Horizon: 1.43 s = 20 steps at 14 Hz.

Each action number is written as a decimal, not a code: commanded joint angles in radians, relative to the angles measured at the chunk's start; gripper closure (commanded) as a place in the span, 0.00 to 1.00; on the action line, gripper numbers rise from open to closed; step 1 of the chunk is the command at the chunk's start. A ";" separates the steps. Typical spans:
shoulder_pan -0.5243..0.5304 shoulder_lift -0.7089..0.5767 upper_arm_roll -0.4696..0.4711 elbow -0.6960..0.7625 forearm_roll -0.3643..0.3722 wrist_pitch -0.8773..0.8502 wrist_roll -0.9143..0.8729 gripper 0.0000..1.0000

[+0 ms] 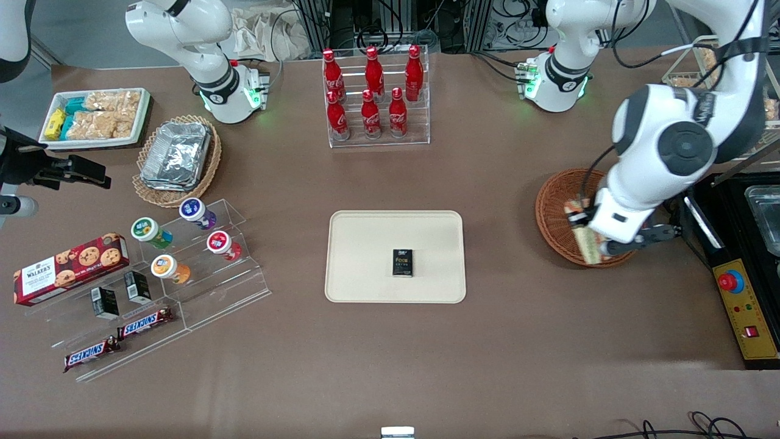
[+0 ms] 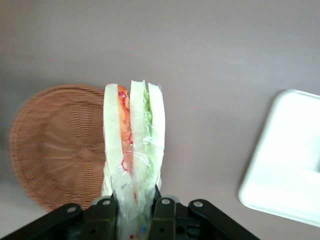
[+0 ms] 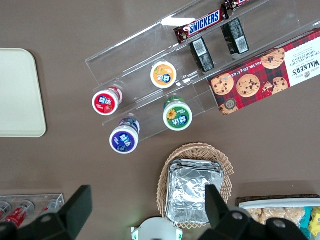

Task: Place sandwich from basket to tray
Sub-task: 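Carry the sandwich with the left gripper over the cream tray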

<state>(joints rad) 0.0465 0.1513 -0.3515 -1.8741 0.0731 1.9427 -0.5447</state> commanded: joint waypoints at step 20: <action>-0.254 0.537 -0.098 0.199 0.208 0.390 -0.152 0.00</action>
<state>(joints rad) -0.2022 0.6676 -0.4503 -1.7055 0.2529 2.3275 -0.6823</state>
